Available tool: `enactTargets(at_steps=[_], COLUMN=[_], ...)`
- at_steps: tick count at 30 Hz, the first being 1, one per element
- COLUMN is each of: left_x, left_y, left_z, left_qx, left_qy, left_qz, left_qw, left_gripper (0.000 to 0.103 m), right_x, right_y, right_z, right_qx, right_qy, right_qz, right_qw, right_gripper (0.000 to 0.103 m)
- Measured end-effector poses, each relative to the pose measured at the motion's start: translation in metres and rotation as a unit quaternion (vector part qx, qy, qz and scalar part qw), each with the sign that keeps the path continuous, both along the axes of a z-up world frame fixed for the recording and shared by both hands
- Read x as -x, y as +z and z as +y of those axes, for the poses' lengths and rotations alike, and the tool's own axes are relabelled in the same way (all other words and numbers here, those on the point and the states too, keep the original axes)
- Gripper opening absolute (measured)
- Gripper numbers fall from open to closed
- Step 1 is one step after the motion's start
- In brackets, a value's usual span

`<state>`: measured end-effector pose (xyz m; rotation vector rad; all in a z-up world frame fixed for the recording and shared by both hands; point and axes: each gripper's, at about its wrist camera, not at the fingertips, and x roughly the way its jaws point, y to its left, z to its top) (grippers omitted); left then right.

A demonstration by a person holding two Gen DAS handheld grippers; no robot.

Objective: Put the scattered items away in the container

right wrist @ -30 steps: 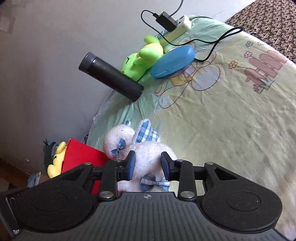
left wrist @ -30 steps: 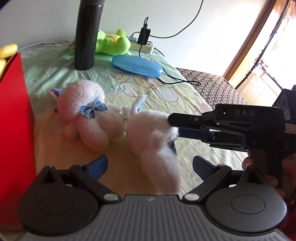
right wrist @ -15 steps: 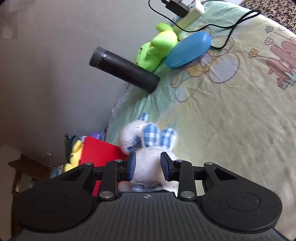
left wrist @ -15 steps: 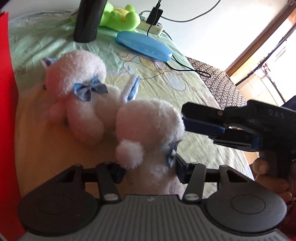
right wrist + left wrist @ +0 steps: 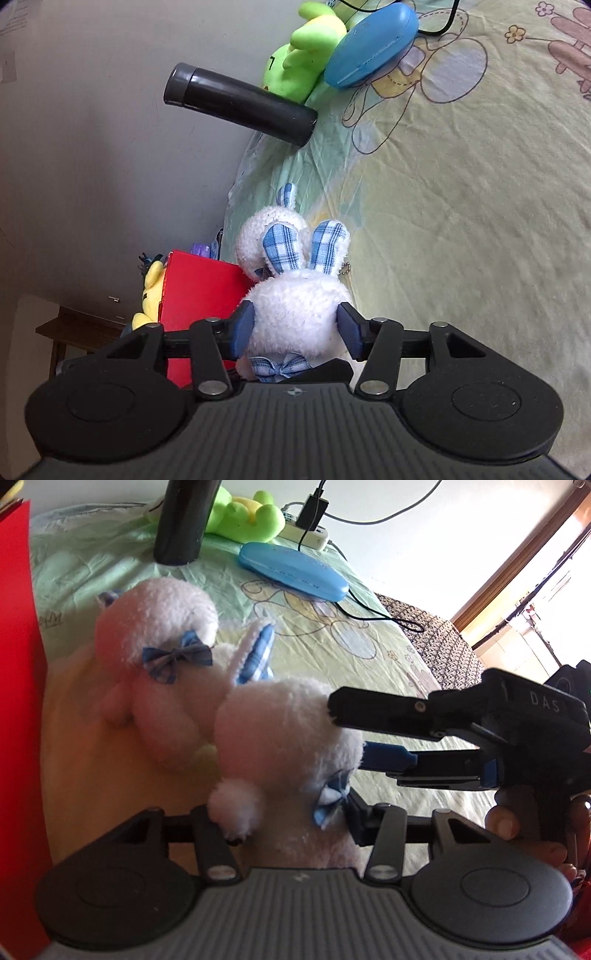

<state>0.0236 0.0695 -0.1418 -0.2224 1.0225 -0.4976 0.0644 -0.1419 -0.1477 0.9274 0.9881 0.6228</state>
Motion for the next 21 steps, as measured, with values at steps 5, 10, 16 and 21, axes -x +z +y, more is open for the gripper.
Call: enactTargets(at_steps=[5,10,16,21], left_x=[0.010,0.012,0.016,0.027], left_y=[0.000,-0.004,-0.001,0.015], left_z=[0.001,0.001,-0.004,-0.002], left_qx=[0.011,0.027,0.013,0.024], left_qy=[-0.004,-0.001,-0.004,-0.001], left_qz=[0.004,0.009,-0.003,-0.027], left_qw=[0.9999,0.9996,0.9999,0.9993], left_gripper=[0.052,0.055,0.058,0.058], right_x=[0.004,0.010,0.012,0.017], right_y=[0.006,0.004,0.003,0.013], right_z=[-0.003,-0.003,0.008,0.007], right_qx=[0.004,0.024,0.048,0.052], right_qy=[0.025,0.047,0.055,0.050], right_qz=[-0.013,-0.011,-0.015,-0.027], right_qw=[1.000,0.999,0.997,0.997], right_gripper=[0.061,0.065,0.069,0.059])
